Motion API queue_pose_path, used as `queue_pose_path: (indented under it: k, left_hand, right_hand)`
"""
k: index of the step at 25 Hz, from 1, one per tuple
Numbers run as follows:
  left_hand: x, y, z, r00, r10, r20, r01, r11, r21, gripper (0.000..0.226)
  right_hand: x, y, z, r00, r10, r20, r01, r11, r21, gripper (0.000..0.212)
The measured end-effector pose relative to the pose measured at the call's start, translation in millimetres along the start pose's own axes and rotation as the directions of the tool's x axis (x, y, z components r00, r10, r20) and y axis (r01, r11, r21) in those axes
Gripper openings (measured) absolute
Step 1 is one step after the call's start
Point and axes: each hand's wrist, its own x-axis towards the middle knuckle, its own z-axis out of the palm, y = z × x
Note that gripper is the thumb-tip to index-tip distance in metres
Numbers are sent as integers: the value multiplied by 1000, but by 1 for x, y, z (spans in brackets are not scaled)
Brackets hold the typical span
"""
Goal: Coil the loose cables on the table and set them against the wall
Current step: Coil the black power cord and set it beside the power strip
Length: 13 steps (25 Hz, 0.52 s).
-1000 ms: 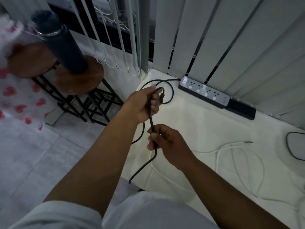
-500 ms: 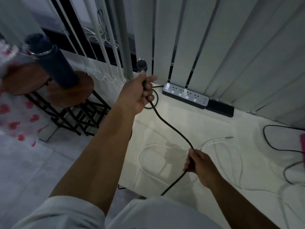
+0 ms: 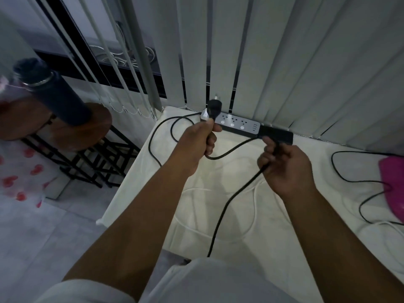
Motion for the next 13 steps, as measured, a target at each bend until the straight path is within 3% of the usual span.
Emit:
queue_pose_path:
  k: [2,4,6,8,10,13]
  left_hand:
    - [-11,-8,10,999,39,31,-40,998,57,34]
    - [-21,-14,18,997,47,55,-52,993,104,33]
    - [-30,-19,23,997,41,70,-52,985,163,28]
    - [-36,-25,29,995,38,88,-57,972,227,20]
    - [-41,-29,33,995,43,92,-65,964,258,15]
    - [-44,-29,31,998,40,47,-49,974,220,19]
  right_hand:
    - [-10,0,15,992,-51,118,55,998,-29,28]
    - [-17,3,23,974,-99,205,141,969,-202,24]
    - [-20,8,27,954,-176,243,274,840,-469,21]
    - [-22,13,33,931,-274,241,363,624,-692,17]
    - [-21,17,39,909,-340,242,393,502,-771,13]
    - [-16,23,43,884,-395,249,416,423,-805,7]
